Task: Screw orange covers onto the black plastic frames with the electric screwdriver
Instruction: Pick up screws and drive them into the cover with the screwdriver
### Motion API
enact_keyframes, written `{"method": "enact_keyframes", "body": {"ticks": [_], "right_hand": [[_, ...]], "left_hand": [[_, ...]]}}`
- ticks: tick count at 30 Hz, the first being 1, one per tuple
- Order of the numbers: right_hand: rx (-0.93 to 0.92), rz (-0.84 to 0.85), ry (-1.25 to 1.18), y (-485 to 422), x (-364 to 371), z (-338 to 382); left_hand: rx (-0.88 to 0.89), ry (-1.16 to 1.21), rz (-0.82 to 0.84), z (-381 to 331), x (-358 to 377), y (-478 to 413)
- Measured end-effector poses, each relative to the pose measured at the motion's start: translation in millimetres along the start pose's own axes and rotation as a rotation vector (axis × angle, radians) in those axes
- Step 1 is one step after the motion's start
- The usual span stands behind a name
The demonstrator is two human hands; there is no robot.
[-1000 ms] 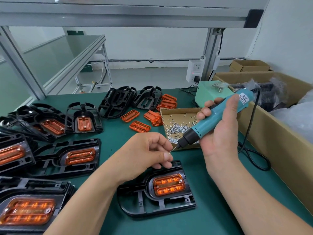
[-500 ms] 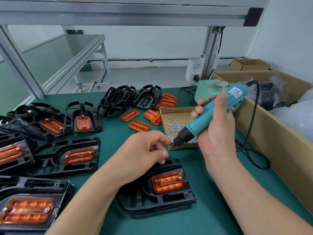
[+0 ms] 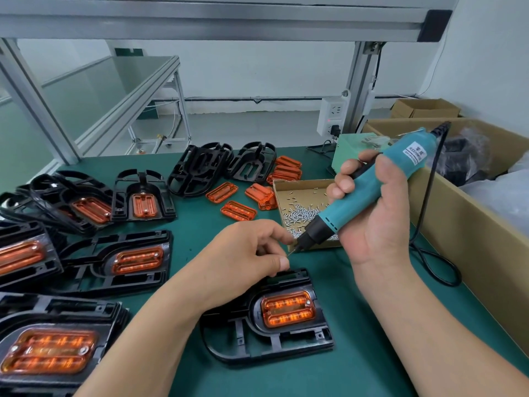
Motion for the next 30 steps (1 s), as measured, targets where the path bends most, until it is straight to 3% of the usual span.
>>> {"method": "enact_keyframes", "body": {"ticks": [9,16,30], "right_hand": [[-0.038,-0.062,0.053,-3,-5,-1],[-0.066,-0.204,0.091,-2,-16,-3],[-0.019,-0.275,0.053,3,-20,-7]], "left_hand": [[0.004,-0.035,-0.076,-2,0,-1],[-0.017,-0.034,-0.112,-2,1,0],[-0.042,-0.027,-0.072,1,-10,2]]}}
Point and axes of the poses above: each hand's wrist, its own y-axis away from the middle knuckle, its own x-axis out of the palm, z = x × y, the point moved 6 cm from there along -y, towards the middle knuckle, and after that the axes turned 15 degrees about -y, right-handed, at the moved point
